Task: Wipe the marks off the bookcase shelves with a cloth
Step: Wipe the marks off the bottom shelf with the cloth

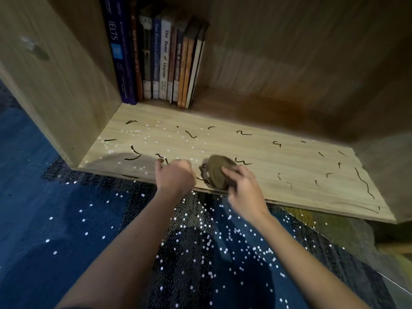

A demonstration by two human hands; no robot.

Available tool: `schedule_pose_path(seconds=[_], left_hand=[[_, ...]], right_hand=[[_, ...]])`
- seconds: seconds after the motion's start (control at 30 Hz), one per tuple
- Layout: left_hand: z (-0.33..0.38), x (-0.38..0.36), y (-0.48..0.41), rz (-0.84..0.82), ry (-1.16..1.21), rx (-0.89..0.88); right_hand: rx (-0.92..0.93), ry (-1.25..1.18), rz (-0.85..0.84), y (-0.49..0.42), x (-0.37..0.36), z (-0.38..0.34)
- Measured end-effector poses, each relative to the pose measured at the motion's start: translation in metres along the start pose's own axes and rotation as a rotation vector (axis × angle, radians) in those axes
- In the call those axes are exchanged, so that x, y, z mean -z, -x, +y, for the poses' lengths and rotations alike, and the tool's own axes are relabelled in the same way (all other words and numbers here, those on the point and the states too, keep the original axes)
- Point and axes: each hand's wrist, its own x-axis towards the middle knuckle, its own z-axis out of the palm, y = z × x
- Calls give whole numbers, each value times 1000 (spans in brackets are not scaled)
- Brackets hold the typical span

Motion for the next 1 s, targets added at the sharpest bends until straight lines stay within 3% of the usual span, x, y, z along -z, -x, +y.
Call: schedule_pose_path(seconds=[0.1,0.27,0.33,0.47,0.57,0.7,0.83,1.0], left_hand=[[-4,12,-21,5,124,25],[-21,18,-59,-194,-65,-5],[-26,16,-70,-246,-94,11],[-33,12,-75,-260,-85,32],[-38,12,-81,-269,-33,45],[-54,20,-99,-173,100,85],[-52,24,-96,-98,96,137],[-42,14,-88,-127,42,96]], right_hand=[[16,7,70,-41,17,-2],[-12,397,-1,-130,29,19],[-53,447,-26,-161,27,22],[-25,351,-40,-173,-2,-2],[67,213,-134,-117,-26,-27],[12,-149,-178,-89,-7,-32],[32,46,87,-165,13,-14],[73,170,-85,-210,-5,-17]])
